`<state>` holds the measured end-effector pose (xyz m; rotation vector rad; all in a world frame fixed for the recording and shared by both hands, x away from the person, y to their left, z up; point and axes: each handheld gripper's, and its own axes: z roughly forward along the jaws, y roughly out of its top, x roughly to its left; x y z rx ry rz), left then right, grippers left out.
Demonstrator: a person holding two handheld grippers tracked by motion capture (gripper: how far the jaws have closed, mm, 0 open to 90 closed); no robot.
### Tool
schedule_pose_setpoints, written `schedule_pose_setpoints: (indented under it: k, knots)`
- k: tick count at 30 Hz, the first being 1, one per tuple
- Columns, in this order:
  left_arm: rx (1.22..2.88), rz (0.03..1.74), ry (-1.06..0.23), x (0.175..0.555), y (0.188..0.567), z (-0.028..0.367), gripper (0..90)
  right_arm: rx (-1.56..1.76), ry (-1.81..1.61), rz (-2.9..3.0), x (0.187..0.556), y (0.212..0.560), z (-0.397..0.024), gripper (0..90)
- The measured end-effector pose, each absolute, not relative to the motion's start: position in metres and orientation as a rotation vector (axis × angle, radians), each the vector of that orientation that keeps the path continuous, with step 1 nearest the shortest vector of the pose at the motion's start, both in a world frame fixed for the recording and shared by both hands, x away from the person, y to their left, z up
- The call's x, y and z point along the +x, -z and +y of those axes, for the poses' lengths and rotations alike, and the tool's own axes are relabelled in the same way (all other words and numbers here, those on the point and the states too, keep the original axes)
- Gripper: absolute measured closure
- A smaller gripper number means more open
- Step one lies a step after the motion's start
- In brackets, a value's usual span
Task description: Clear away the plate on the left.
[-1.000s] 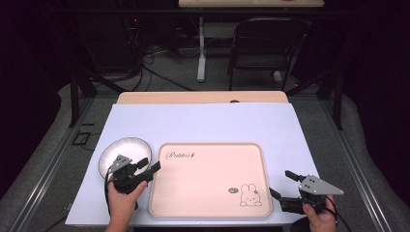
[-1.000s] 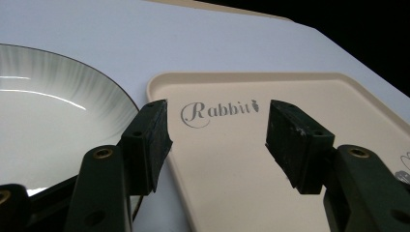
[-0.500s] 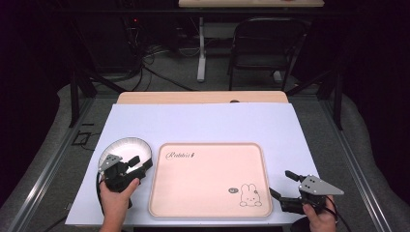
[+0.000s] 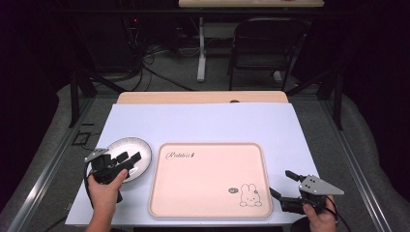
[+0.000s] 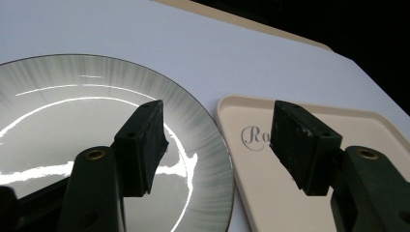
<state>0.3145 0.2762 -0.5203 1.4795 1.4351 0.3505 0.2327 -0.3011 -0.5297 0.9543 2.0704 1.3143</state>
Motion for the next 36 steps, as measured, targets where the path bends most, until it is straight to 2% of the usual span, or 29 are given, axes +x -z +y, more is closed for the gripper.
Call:
schedule_pose_setpoints:
  k: [21,36]
  knots:
    - [1.381,1.616,-0.351,0.324,0.523,0.330,33.4,0.952,-1.313,2.071,0.233,0.530,-0.301,17.4]
    - [1.326,1.696,-0.333,0.322,0.532,0.356,37.8,0.952,-1.311,2.075,0.234,0.530,-0.300,17.4]
